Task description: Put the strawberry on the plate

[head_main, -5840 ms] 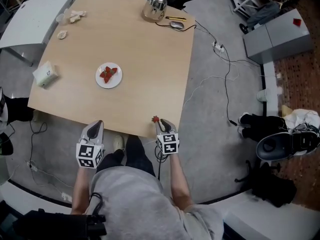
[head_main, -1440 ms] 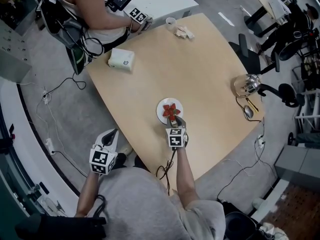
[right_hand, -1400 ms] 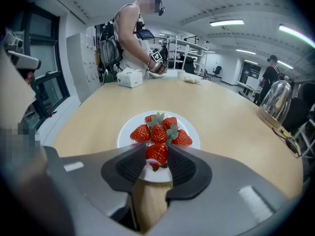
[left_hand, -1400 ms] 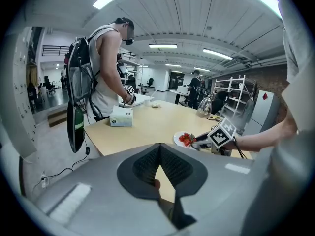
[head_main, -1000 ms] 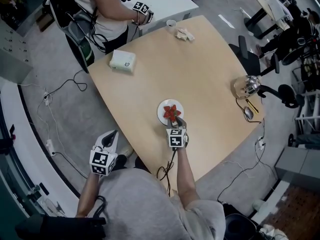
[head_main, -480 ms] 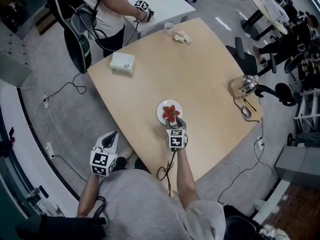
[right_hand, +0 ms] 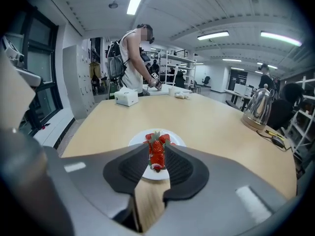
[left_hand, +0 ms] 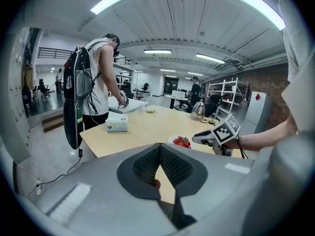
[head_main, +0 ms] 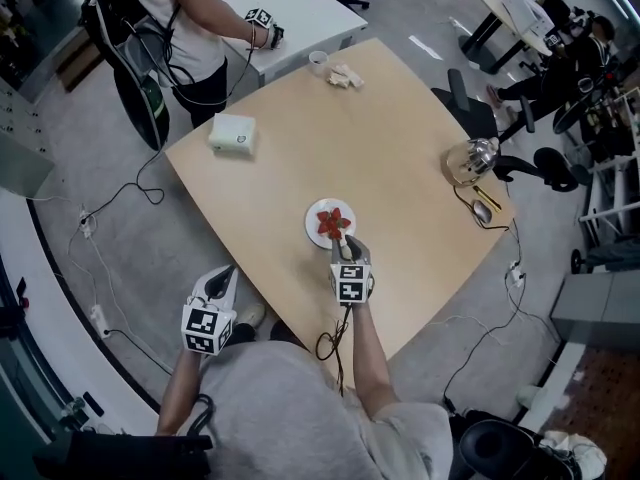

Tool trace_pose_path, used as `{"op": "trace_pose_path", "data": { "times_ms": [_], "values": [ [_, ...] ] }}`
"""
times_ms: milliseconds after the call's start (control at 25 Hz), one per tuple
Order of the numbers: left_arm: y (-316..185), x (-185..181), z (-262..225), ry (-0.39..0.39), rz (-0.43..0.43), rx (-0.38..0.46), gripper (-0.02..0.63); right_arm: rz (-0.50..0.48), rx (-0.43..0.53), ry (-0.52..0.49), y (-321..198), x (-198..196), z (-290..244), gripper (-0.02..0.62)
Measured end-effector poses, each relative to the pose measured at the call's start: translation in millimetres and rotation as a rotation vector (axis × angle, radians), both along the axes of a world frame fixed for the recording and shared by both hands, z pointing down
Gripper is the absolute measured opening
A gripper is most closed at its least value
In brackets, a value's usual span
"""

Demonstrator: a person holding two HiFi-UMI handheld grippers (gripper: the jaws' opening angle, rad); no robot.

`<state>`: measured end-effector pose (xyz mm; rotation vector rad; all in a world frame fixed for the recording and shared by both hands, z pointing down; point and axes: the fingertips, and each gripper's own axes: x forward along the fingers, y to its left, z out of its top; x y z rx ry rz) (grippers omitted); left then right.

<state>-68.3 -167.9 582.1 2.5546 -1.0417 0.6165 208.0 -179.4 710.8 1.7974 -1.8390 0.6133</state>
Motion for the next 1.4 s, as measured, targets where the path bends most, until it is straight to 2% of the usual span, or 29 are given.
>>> {"op": "trace_pose_path", "data": {
  "times_ms": [280,480,880,1400],
  "values": [
    [2,15,-6,0.029,0.068,0.019,0.02,0.059,0.054,0.007,20,3,-30,0.028],
    [8,36,-7,0.052,0.144,0.029,0.02,0.128,0.084,-0.003,44,10,-44,0.008],
    [24,87,-8,0.096,0.322,0.038,0.02,0.283,0.151,-0.021,99,21,-71,0.008],
    [48,141,-10,0.129,0.536,0.035,0.02,0.476,0.218,0.031,180,37,-106,0.008]
  ]
}}
